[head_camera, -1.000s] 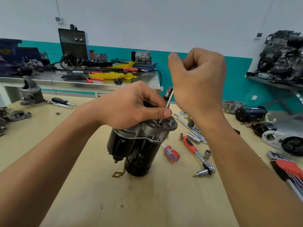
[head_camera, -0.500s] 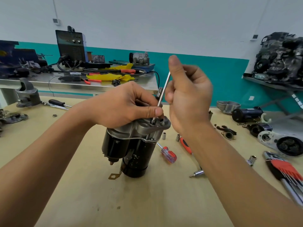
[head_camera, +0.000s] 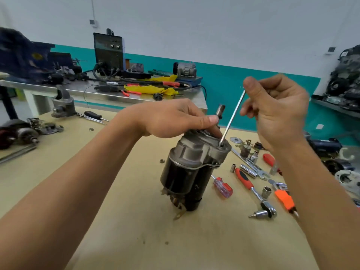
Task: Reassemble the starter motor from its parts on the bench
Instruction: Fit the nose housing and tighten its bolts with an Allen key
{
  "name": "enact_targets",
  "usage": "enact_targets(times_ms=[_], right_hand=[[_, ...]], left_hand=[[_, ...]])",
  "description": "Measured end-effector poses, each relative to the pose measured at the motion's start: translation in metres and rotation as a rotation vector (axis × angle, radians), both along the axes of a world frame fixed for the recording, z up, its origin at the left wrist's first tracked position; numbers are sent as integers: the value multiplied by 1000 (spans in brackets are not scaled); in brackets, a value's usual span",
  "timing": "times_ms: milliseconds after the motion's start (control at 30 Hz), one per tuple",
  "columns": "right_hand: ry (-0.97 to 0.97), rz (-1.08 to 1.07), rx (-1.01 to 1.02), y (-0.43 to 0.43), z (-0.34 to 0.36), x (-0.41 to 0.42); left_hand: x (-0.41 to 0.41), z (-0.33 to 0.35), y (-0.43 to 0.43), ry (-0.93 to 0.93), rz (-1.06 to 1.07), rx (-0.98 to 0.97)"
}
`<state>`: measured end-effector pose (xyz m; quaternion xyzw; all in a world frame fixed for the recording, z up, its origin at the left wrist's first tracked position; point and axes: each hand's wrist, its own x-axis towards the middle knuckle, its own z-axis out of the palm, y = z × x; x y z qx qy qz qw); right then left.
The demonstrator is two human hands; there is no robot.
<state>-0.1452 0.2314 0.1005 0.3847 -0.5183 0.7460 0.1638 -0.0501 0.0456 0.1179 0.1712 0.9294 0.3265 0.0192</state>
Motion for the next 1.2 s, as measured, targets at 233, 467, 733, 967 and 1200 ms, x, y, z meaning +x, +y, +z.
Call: enact_targets(times_ms=[233,467,733,967,1200], right_hand=[[-128,38,52,-4,0,4],[124,-502,-27,-27,2,26],[166,-246,135,-26,3,25],[-102,6,168,-18,16,16],[-467,-89,298,-35,25,3]], left_hand=[[1,-4,1,144,78,-105],[-4,-13,10,210,98,49],[-3,-14,13,168,138,151],[-5,-12,20,101,183,229],[-7,-13,26,84,230,232]])
